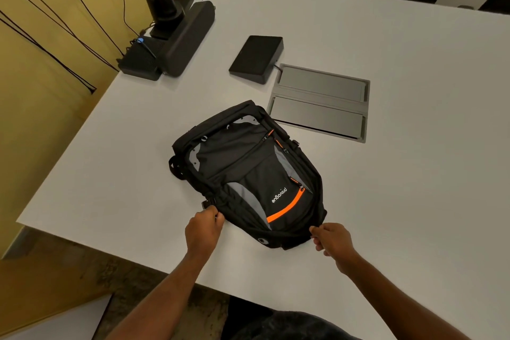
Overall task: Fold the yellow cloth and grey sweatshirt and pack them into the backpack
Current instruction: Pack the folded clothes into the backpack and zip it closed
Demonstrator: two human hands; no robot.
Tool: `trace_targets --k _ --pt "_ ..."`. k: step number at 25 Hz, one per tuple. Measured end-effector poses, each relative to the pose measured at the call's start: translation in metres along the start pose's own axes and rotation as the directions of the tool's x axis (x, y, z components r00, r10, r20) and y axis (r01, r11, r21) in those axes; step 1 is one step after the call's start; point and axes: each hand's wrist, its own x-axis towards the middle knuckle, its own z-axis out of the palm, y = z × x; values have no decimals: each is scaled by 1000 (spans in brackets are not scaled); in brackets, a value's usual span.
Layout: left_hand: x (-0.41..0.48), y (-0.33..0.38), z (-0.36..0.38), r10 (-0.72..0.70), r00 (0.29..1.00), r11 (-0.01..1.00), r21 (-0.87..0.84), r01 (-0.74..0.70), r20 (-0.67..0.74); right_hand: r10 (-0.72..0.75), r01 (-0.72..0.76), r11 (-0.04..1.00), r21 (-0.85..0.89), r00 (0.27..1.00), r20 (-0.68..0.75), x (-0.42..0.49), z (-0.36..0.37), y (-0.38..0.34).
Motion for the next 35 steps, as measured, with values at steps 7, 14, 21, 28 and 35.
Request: trace_targets --k 7,14,21,28,35 --pt "13 0 9 -452 879 750 -470 466 151 10 -10 996 -85 1000 -2 1 1 -6" --pt "-9 41 -1 -537 530 -95 -671 735 656 -223 209 968 -141 971 -92 47 -10 -70" --pt "-3 61 -2 -526 625 42 -717 696 576 -332 357 908 -218 932 143 106 13 -139" --pt "8 29 -21 -552 639 21 -757 653 535 -313 327 939 -105 940 134 108 51 -155" --pt "58 -32 -76 -630 663 74 -818 570 405 -219 216 976 33 965 146 89 125 -173"
